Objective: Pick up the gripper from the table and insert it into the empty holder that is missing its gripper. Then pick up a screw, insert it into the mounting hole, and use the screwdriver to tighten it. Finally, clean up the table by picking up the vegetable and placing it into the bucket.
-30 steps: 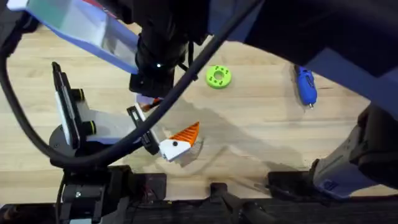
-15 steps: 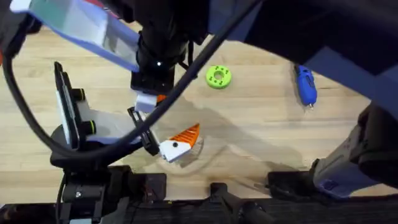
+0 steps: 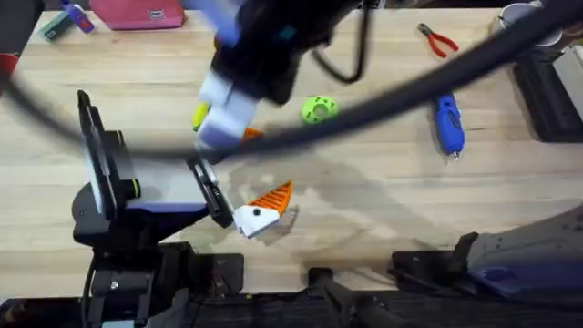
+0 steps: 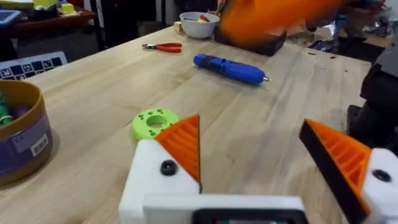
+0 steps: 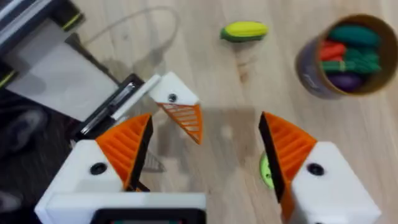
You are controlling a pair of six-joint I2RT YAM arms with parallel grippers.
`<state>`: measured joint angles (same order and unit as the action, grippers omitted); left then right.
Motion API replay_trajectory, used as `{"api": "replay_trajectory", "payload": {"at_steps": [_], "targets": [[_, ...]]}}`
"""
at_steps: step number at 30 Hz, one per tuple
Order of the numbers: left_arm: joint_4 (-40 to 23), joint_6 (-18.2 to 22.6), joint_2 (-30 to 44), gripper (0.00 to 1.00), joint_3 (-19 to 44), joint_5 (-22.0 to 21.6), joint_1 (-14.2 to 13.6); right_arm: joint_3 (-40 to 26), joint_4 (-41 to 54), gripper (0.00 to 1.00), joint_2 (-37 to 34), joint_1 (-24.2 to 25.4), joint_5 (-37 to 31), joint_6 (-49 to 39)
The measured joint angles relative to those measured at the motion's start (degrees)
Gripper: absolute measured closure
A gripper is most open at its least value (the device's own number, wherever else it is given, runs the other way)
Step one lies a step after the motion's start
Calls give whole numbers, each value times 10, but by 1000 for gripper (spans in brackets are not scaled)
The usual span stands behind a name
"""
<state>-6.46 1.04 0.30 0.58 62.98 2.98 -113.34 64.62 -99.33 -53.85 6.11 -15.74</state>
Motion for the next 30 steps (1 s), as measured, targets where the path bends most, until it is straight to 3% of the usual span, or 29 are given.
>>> {"api": "replay_trajectory", "payload": {"at_steps": [4,9,13,20,24,30], "targets": [[0,0,0,16,0,0,0,22,-12,9,41,43,-2,47],[0,0,0,16,0,0,0,140,-48,8,103,93,-25,112],[0,0,0,15,0,0,0,218,-26,8,146,167,-35,157],[0,0,0,15,0,0,0,258,29,8,172,298,-51,188],[0,0,0,14,0,0,0,269,29,8,172,326,-59,190],[0,0,0,15,0,0,0,269,28,8,172,328,-61,192]]}}
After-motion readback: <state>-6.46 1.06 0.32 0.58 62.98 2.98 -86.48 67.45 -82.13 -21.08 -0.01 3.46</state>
